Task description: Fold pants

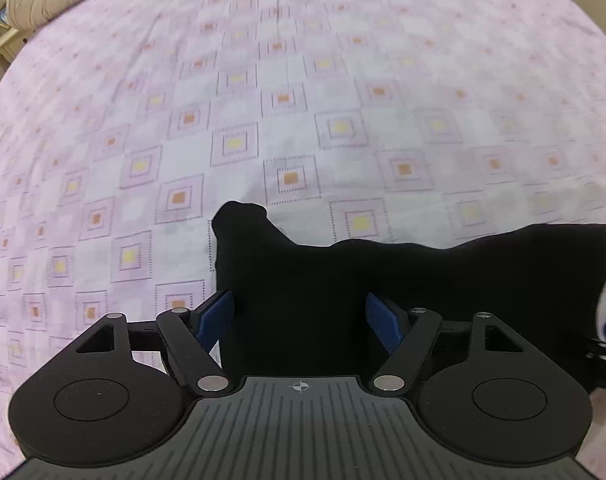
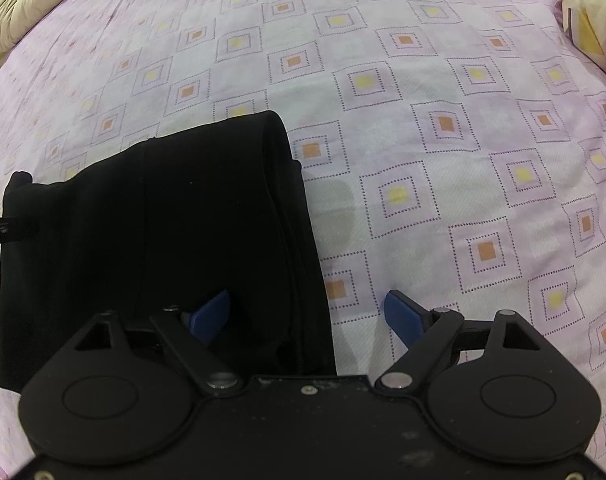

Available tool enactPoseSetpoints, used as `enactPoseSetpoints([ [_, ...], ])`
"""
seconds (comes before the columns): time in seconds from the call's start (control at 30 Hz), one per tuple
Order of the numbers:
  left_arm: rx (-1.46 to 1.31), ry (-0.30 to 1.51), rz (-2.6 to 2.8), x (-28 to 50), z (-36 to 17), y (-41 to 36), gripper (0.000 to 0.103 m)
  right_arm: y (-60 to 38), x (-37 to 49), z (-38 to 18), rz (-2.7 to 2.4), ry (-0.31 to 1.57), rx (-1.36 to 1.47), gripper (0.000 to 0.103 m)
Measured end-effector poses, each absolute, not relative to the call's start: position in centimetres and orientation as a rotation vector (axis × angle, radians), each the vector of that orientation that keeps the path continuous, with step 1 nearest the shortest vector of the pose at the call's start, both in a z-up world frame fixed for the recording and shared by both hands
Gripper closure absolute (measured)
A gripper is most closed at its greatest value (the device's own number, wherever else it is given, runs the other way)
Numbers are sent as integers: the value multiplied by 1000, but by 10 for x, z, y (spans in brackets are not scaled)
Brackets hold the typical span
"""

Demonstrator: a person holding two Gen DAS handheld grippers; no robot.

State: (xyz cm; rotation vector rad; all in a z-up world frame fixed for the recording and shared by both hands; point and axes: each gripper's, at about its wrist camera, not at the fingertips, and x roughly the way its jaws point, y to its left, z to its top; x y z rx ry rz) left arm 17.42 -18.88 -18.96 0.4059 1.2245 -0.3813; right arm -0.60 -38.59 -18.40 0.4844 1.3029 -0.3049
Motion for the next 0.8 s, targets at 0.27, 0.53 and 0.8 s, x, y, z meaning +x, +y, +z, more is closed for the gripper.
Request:
enactPoseSetpoints([
  [0.27, 374, 1252, -401, 182, -203, -179, 23, -390, -2, -178, -294, 1314, 513, 15],
  [0.53, 359, 1202, -450, 174, -203, -169, 21, -402, 10, -154, -206, 1080, 524, 15],
  [0.8, 303, 1123, -473, 161, -173, -149, 33, -390, 37, -154, -137, 1048, 371, 66],
])
